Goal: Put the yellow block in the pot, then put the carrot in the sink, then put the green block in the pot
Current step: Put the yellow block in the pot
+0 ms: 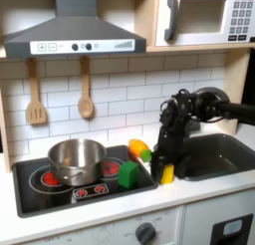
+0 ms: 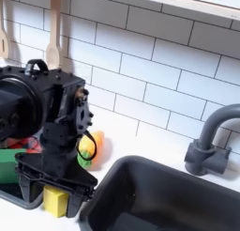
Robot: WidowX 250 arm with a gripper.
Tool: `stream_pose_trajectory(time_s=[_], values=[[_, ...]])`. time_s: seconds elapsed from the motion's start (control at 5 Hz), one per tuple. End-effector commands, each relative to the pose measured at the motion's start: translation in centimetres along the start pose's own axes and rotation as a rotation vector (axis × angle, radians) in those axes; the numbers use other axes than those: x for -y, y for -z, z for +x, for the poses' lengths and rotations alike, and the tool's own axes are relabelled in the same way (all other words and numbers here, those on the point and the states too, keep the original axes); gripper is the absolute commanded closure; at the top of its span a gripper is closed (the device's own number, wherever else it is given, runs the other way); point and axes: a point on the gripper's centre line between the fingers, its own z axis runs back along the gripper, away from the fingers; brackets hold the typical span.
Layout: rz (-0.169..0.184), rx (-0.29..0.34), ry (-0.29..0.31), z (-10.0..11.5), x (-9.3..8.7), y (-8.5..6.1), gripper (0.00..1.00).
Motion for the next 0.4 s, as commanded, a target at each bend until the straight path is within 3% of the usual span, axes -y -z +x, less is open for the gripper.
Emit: stream_pose_trajectory(time_s=[0.0, 0.2], values=[[-0.039, 0.019, -0.004, 0.76, -0.43, 0.50, 0.00], [-0.059, 0.031, 0.013, 1.16, -0.05, 0.60, 0.00]])
